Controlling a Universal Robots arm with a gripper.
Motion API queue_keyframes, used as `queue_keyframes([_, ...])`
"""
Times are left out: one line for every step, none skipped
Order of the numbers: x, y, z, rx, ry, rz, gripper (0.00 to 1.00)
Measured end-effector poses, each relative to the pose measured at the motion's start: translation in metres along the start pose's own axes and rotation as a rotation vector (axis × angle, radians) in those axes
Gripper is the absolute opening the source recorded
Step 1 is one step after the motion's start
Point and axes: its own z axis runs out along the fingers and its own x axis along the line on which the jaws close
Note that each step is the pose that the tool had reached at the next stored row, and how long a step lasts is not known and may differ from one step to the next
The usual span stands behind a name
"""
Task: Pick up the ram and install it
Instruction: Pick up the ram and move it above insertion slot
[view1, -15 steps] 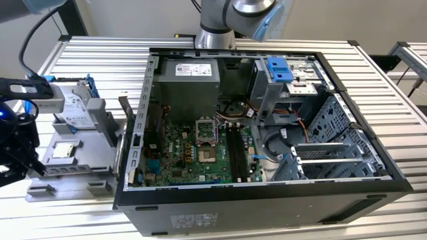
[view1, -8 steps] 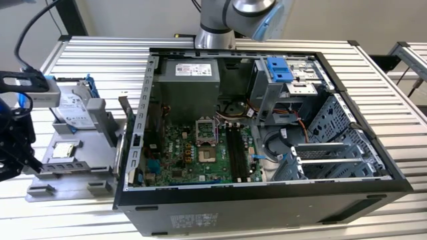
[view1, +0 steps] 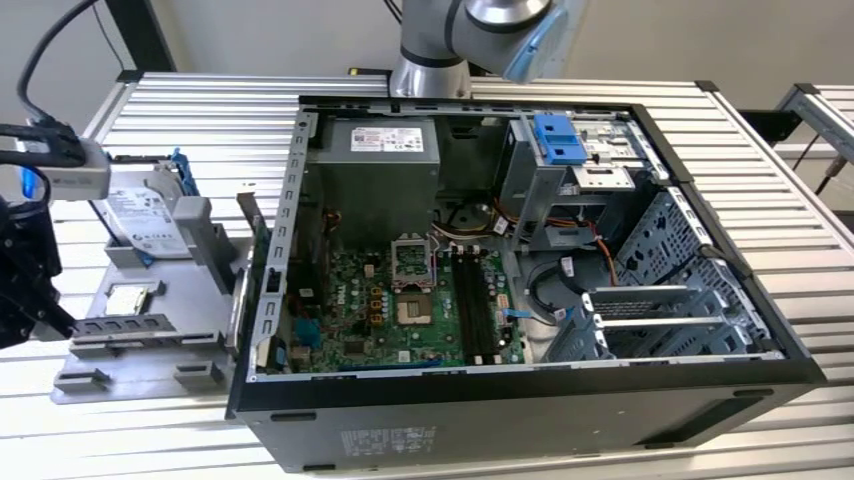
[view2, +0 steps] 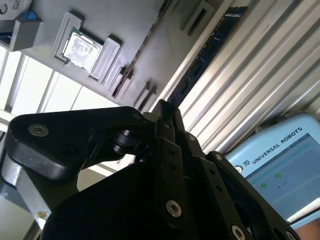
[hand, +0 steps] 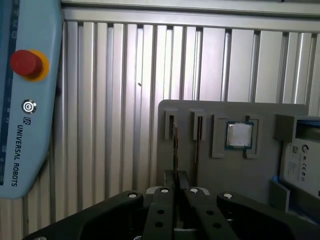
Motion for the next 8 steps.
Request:
queue_keyframes([0.0000,0.0000,-0.0018,0.0000,0.0000,0.000,0.00])
queue_keyframes([0.0000,0.0000,-0.0034,0.0001,0.0000,0.000,0.00])
queue_keyframes([-0.0001,0.0000,-0.0050,0.0000,0.0000,0.000,0.00])
queue_keyframes([-0.0001,0.0000,-0.0065,0.0000,0.0001,0.000,0.00])
queue_keyframes([-0.0001,0.0000,-0.0081,0.0000,0.0000,0.000,0.00])
queue_keyframes([-0.0001,0.0000,-0.0096,0.0000,0.0000,0.000,0.00])
queue_keyframes([-0.0001,0.0000,-0.0114,0.0000,0.0000,0.000,0.00])
queue_keyframes([-0.0002,0.0000,-0.0130,0.0000,0.0000,0.000,0.00])
